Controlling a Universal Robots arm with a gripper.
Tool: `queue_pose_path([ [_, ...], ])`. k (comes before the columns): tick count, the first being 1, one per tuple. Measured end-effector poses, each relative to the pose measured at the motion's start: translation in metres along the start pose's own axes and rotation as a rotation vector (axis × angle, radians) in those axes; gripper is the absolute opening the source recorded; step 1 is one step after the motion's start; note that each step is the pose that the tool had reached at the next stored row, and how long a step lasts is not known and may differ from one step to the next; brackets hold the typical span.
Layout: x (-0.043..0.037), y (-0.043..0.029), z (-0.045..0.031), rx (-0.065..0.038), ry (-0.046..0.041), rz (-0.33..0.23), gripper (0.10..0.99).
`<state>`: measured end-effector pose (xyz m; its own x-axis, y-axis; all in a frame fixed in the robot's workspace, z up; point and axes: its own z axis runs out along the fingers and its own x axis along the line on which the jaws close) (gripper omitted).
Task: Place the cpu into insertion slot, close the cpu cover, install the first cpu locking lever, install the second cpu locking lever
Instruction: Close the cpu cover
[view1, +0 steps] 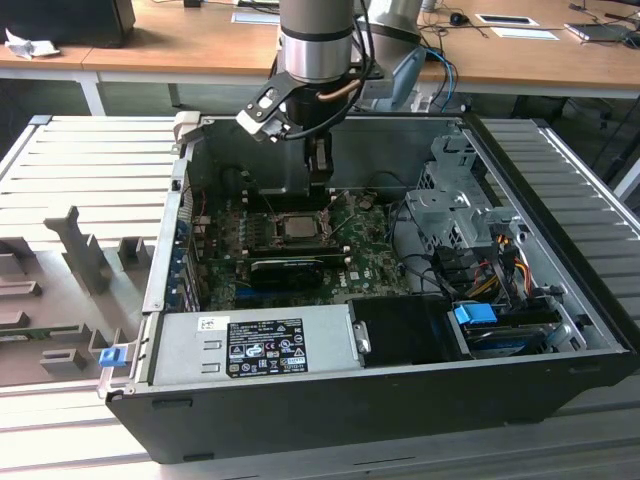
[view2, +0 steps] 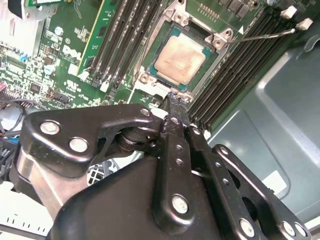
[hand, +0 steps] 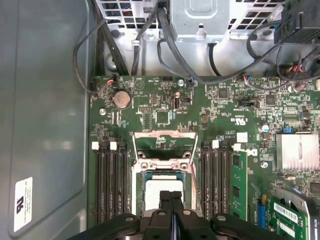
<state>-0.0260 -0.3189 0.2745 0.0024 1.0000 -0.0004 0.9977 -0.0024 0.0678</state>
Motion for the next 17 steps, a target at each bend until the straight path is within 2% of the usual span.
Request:
queue_pose_path([
  [4,0.0000,0.0097,0.0007,0.001,0.0000,0.000,0.106],
  [9,0.0000,0.0103,-0.0018,0.001,0.0001,0.000,0.106],
  [13,0.0000,0.0147,-0.0018,0.001,-0.0002,0.000,0.106],
  [17,0.0001,0.0161,-0.0044,0.001,0.0003,0.000,0.106],
])
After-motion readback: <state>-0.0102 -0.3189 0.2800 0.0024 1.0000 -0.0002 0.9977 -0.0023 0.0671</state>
